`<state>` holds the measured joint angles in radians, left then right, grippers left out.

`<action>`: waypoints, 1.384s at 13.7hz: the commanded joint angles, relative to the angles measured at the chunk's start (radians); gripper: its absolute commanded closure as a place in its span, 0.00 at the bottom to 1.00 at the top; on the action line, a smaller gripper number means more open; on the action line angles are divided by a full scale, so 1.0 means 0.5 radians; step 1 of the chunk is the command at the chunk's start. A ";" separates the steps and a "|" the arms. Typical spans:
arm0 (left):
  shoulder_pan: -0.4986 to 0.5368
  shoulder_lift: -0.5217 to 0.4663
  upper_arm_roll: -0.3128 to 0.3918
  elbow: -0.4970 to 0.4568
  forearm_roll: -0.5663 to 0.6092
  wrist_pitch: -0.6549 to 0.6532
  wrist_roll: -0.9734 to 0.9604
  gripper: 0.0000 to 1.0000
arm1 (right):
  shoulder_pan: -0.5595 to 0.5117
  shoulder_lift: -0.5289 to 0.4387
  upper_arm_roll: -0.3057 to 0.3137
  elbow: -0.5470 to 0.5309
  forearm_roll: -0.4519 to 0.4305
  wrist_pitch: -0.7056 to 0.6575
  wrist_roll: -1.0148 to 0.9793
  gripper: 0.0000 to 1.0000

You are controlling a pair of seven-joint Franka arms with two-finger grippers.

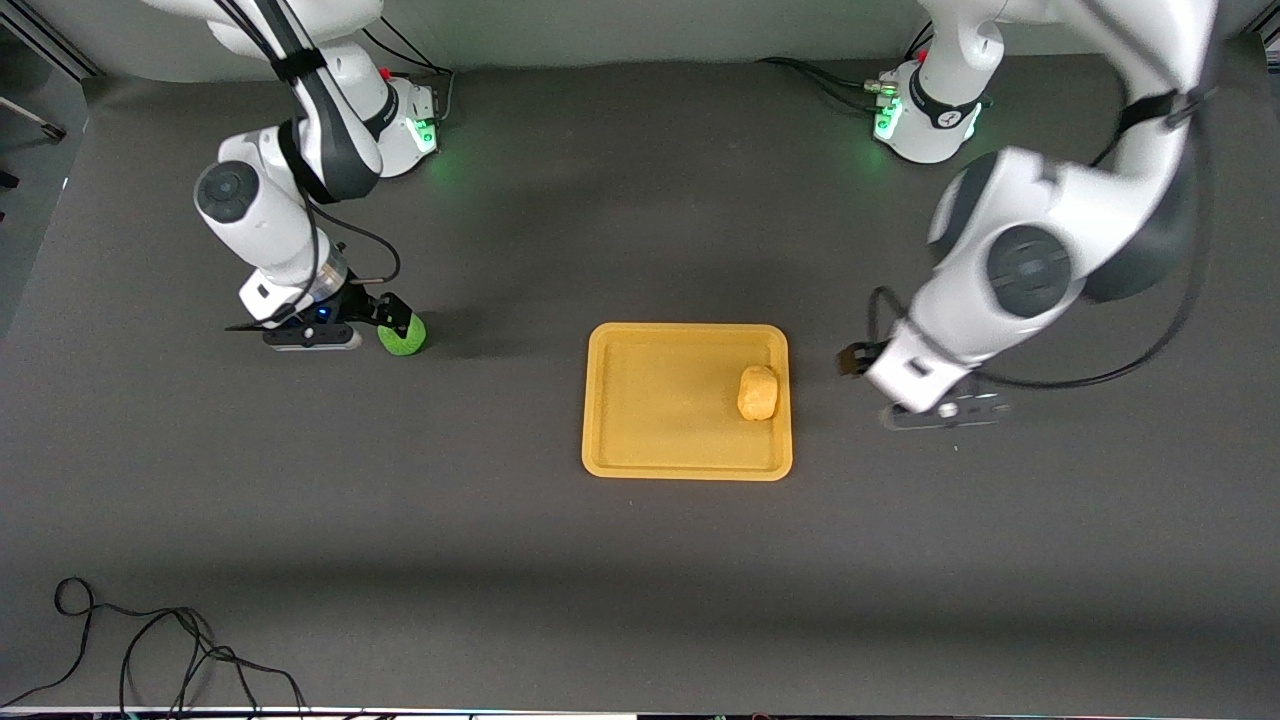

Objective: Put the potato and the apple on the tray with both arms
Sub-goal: 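Release the potato on the tray while the right gripper reaches the apple, then grasp the green apple with the right gripper while the left gripper withdraws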

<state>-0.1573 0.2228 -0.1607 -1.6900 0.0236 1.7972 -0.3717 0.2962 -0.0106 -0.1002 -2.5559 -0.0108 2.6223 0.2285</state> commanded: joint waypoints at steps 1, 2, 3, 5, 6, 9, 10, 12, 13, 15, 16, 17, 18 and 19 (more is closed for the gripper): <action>0.237 -0.224 -0.013 -0.090 -0.020 -0.167 0.386 0.00 | 0.003 0.226 -0.005 -0.042 -0.021 0.265 -0.067 0.00; 0.296 -0.291 -0.007 -0.132 -0.020 -0.237 0.545 0.00 | 0.003 0.266 -0.005 -0.048 -0.024 0.287 -0.076 0.00; 0.354 -0.411 -0.001 -0.276 -0.008 -0.199 0.641 0.01 | 0.003 0.288 -0.005 -0.052 -0.021 0.290 -0.125 0.00; 0.425 -0.623 0.020 -0.518 0.005 0.049 0.703 0.00 | 0.000 0.322 -0.005 -0.055 -0.021 0.275 -0.168 0.00; 0.437 -0.639 0.027 -0.519 0.005 0.041 0.731 0.00 | 0.000 0.340 -0.005 -0.061 -0.021 0.269 -0.169 0.00; 0.447 -0.657 0.073 -0.532 -0.004 0.001 0.884 0.00 | 0.000 0.371 -0.005 -0.067 -0.021 0.217 -0.162 0.16; 0.447 -0.660 0.073 -0.529 -0.007 0.004 0.885 0.00 | -0.006 0.368 -0.005 -0.064 -0.021 0.183 -0.162 0.33; 0.450 -0.663 0.106 -0.471 -0.026 0.004 0.891 0.00 | -0.006 0.310 -0.008 -0.046 -0.021 0.103 -0.162 0.46; 0.447 -0.657 0.137 -0.416 -0.059 0.001 0.933 0.00 | -0.006 0.240 -0.017 -0.030 -0.018 0.036 -0.162 0.46; 0.450 -0.669 0.146 -0.393 -0.096 -0.066 0.995 0.00 | -0.006 0.059 -0.024 0.119 -0.018 -0.267 -0.165 0.46; 0.450 -0.700 0.153 -0.394 -0.096 -0.106 1.013 0.00 | -0.006 -0.012 -0.024 0.278 -0.018 -0.517 -0.165 0.46; 0.450 -0.721 0.156 -0.387 -0.096 -0.109 1.013 0.00 | -0.009 -0.058 -0.027 0.459 -0.018 -0.790 -0.162 0.46; 0.447 -0.755 0.159 -0.387 -0.093 -0.106 1.013 0.00 | -0.012 -0.065 -0.027 0.689 -0.018 -1.045 -0.159 0.46; 0.447 -0.777 0.159 -0.387 -0.072 -0.118 1.013 0.00 | -0.013 -0.046 -0.024 0.928 -0.015 -1.275 -0.165 0.46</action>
<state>0.0640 -0.1230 -0.0836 -1.8826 -0.0124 1.7633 0.1123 0.2939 -0.0308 -0.1091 -2.2902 -0.0120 2.1853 0.1647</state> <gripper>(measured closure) 0.000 0.322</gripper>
